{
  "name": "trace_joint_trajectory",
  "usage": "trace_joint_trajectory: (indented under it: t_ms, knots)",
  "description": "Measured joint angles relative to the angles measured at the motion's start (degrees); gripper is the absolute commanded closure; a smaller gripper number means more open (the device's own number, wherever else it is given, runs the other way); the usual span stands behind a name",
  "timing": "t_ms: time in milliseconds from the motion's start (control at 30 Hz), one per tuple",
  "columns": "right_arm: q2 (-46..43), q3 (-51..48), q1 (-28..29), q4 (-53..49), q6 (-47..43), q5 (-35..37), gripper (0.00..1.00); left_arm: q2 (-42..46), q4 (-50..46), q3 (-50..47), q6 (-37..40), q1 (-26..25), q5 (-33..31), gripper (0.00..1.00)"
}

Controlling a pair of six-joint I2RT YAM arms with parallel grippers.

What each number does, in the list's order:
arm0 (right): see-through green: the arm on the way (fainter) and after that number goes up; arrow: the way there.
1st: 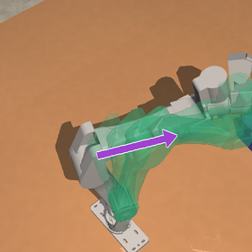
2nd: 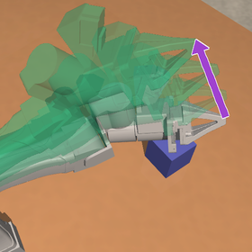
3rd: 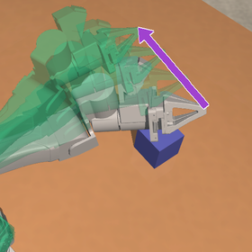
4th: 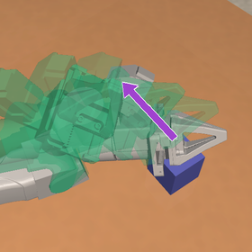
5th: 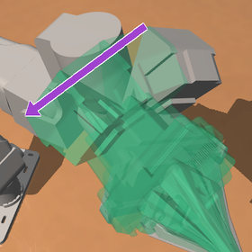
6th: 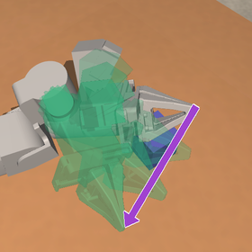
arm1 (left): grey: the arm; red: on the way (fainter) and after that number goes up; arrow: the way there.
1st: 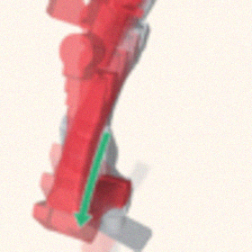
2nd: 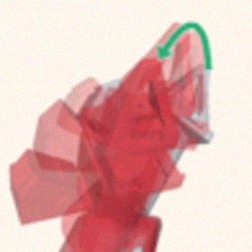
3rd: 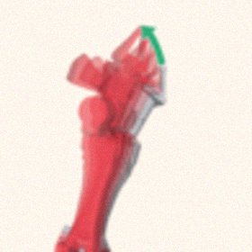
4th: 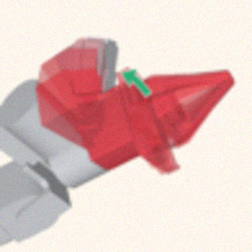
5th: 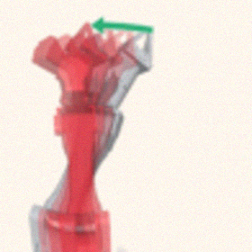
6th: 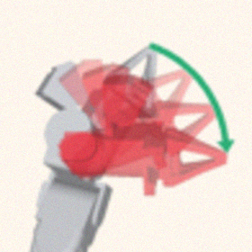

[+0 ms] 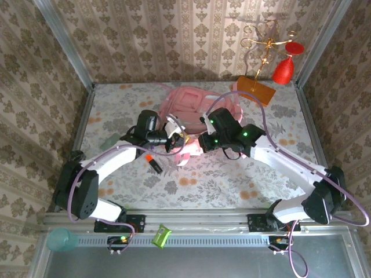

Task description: Pack books, pencil case, and school supplies into a backpack

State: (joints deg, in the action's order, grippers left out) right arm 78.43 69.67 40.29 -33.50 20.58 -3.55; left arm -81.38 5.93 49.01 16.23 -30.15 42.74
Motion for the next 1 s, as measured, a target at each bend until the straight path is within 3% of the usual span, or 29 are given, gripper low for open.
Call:
trace_joint_trajectory:
  t_ms: [200,367,567,600,800,1000]
  knots:
    - [-4.5,-0.4,-2.1,-0.9,-1.4,1.3,1.0,2.6,3.2,-0.7,0.0,0.0,1.1,1.0]
    - [-5.5,-5.2,-3.4,4.7,-1.3,-6.4,1.0,2.4,3.0,-1.6,0.0,0.4,1.5,1.0]
    - [-0.5,-5.7,-3.2,7.9,-1.4,-13.6,1.0,-0.1,2.4,-1.7,0.3,0.1,0.6,1.0]
    - [0.2,-5.7,-3.2,8.0,-1.7,-14.2,0.97,-0.4,2.3,-1.7,0.3,0.0,0.4,1.0]
    - [-1.5,-6.3,-4.2,4.7,-8.1,-16.6,0.51,-0.5,0.9,-1.8,2.2,0.1,0.4,1.0]
    - [-11.7,-11.2,-8.8,5.7,-17.0,-14.2,0.37,-0.5,-7.4,-1.7,12.8,3.8,6.1,1.0]
